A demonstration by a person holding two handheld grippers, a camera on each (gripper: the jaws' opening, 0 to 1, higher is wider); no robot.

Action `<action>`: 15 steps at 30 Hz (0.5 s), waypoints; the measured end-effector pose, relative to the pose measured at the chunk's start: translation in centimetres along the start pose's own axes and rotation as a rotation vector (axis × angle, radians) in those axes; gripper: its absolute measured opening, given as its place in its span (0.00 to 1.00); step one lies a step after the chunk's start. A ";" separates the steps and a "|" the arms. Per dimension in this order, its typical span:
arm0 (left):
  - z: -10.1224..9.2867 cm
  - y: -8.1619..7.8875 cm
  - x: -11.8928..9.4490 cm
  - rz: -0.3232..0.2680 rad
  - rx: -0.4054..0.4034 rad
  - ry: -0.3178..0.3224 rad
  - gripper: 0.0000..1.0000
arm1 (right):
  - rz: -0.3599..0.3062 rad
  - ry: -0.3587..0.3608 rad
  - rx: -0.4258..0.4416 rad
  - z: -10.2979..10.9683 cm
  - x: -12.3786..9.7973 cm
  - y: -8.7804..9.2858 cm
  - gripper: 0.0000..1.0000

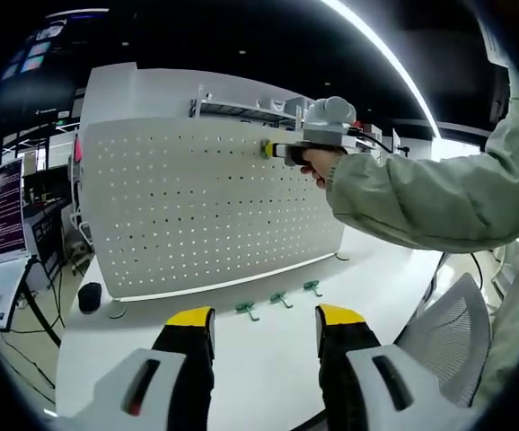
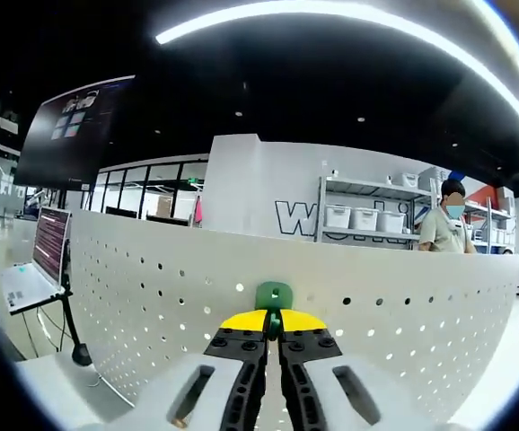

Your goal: Insert the hook assembly into the mounting plate slot until the hook locks in place.

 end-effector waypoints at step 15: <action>0.0 0.0 0.0 -0.002 -0.001 0.002 0.46 | 0.027 -0.002 -0.019 0.1 0.1 0.0 0.02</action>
Point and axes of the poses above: the point that each gripper's makers call its tool centre point, and the gripper's own axes: x roughly forward along the fingers, z roughly to its left, y roughly out of its underside, the point moved 6 cm from there along -x, roughly backward along the fingers, and after that the axes turned 9 degrees about -y, right-handed, at the moved point
